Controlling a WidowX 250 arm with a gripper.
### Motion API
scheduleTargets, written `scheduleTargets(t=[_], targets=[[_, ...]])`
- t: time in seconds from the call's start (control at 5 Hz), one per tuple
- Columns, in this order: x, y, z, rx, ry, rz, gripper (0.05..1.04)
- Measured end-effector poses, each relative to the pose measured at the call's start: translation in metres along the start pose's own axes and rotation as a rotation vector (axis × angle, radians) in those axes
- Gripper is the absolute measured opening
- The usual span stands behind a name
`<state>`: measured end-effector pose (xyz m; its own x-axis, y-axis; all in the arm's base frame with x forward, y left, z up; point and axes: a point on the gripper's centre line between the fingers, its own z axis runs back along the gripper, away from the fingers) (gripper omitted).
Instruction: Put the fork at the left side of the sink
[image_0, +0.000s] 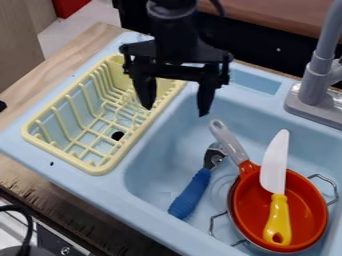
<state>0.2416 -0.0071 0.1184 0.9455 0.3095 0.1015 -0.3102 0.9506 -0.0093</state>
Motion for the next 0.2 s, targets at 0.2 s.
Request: scheduleTargets(t=[0.2], targets=[[0.0096,0.0162,-0.0013,0.025,0.017,-0.051,0.989]])
